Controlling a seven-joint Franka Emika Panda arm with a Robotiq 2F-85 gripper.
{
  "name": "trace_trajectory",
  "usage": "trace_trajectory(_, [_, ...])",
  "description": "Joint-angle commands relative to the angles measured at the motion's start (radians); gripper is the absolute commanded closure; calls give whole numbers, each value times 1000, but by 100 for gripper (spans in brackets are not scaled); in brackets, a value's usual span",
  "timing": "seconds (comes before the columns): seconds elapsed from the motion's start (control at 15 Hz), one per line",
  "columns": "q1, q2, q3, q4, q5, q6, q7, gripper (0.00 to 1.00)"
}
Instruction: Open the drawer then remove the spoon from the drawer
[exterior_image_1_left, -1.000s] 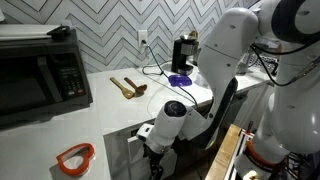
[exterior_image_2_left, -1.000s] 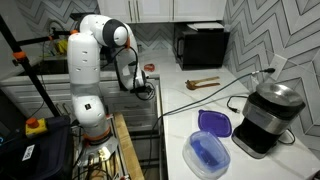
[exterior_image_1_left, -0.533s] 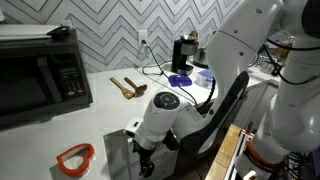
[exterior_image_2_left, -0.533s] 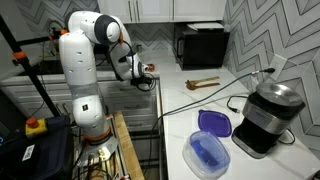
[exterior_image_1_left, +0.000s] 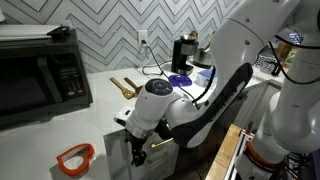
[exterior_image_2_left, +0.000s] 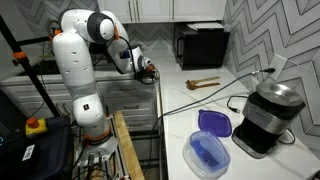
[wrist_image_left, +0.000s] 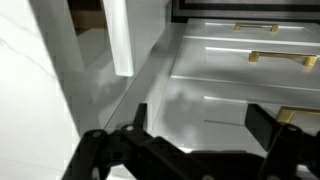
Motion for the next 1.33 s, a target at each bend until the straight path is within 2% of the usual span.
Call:
trace_trajectory(0.0, [-1,-3,-12,-6,-33,8,8,0])
trace_trajectory(0.33, [-2,5,-54,-6,-185,34,43,0])
trace_trajectory(0.73, [9,33,-92,-2,-369,39,158,0])
trace_trajectory(1.27, [23,88,-143,37,-755,41,447,0])
